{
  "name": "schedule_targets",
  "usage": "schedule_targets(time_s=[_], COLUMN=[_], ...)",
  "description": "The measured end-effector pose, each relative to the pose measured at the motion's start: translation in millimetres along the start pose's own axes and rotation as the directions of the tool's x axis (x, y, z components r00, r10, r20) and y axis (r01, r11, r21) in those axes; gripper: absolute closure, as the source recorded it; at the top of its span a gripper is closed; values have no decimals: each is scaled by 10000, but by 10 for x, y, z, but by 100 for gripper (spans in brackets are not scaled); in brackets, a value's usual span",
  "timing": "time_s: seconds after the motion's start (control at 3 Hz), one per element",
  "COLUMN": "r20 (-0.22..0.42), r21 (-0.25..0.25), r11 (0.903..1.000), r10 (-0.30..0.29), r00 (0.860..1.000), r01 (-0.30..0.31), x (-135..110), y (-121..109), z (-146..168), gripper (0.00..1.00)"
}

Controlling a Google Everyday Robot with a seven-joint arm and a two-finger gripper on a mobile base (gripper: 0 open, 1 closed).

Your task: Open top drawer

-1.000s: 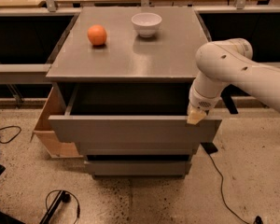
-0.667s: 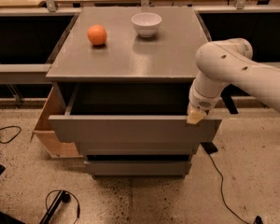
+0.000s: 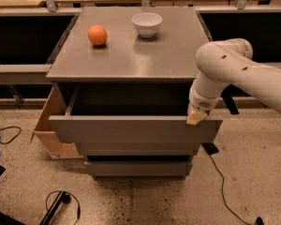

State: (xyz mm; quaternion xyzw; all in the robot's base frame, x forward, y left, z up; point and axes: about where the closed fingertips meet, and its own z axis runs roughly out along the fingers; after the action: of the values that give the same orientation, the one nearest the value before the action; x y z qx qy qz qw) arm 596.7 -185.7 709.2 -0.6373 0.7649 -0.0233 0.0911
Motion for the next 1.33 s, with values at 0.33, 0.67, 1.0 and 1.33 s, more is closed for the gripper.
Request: schedule_targets(time_s=[0.33,0.67,1.0,1.33], r20=[0,0,289,373], r21=[-1,-1,-427,-1130], r11=[10000,10000,9987,9925], r10=[0,0,298,512], r00=[10000,10000,9991,9980], r01=[0,0,-286,-467], x=[0,0,59,134], y=[0,0,119,439], z=[0,1,208,473], gripper=[4,0,3,25])
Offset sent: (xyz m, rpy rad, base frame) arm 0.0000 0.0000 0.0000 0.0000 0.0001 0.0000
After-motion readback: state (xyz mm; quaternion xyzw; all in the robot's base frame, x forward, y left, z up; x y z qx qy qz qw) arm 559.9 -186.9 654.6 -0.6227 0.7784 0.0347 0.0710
